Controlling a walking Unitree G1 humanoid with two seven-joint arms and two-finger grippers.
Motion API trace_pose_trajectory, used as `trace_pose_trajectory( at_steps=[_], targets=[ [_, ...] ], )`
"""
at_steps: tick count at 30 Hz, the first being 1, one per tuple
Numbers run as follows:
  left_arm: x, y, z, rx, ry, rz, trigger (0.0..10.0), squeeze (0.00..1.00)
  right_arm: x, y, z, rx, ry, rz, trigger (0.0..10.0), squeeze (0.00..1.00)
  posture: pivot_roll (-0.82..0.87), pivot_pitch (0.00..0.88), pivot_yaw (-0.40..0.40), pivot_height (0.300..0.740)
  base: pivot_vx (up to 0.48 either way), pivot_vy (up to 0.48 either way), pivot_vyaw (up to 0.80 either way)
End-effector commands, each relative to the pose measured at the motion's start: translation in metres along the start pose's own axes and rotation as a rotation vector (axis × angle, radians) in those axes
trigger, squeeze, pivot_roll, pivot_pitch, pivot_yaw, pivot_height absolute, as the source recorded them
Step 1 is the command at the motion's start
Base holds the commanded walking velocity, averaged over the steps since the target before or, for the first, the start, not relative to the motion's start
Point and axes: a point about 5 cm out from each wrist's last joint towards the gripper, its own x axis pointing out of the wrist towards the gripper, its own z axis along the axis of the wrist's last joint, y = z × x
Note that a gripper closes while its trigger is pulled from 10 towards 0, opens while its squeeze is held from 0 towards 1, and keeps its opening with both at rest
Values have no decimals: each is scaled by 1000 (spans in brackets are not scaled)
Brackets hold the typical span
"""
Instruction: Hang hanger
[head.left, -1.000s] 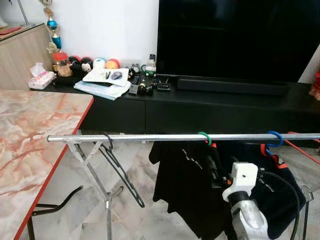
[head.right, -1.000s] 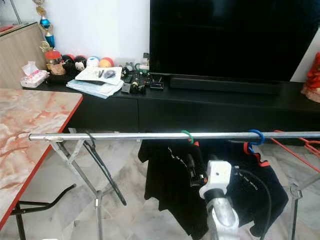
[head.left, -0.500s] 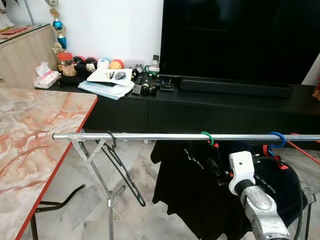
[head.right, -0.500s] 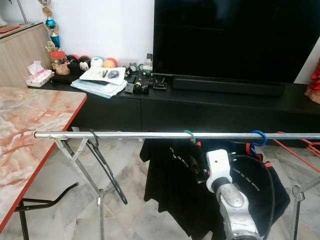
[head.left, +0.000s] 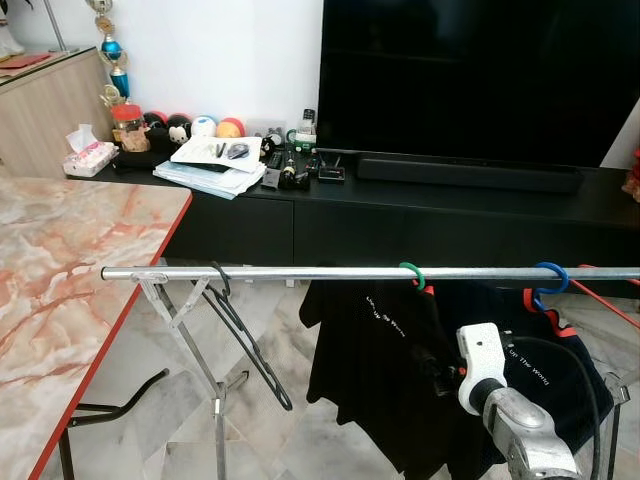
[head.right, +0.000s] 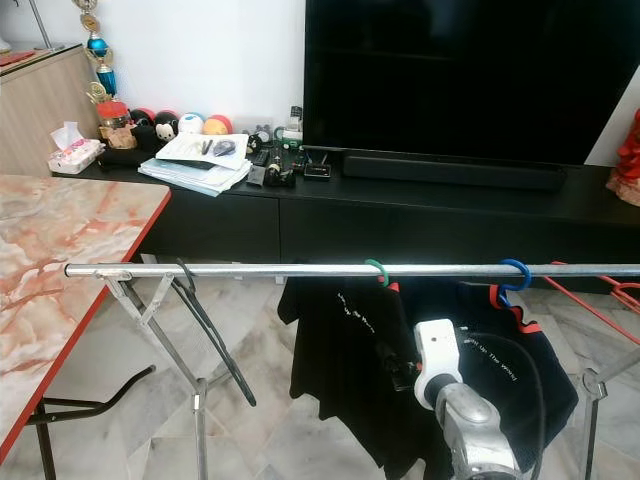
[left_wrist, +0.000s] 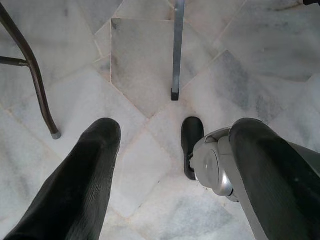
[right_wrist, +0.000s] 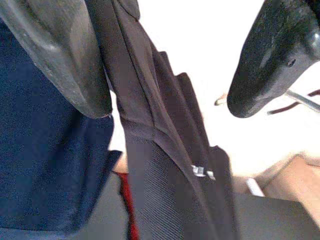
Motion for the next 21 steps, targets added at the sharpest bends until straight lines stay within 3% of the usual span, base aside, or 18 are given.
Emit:
trace_pose_trajectory(
  at_steps=[1,7,21],
  targets=[
    [0,1,-3,-7,24,2,10000,0,4,4,11,-9,-41,32,10000,0,56,0,-22,740,0,0,0],
    [1,-1,-2,-5,24,1,10000,0,10,10,26,-24,-97,68,10000,0,56,0,-20,740,0,0,0],
    [0,2,-2,-6,27,7,10000,0,26,16,25,5,-54,1,10000,0,64,0,-17,740,0,0,0]
  ],
)
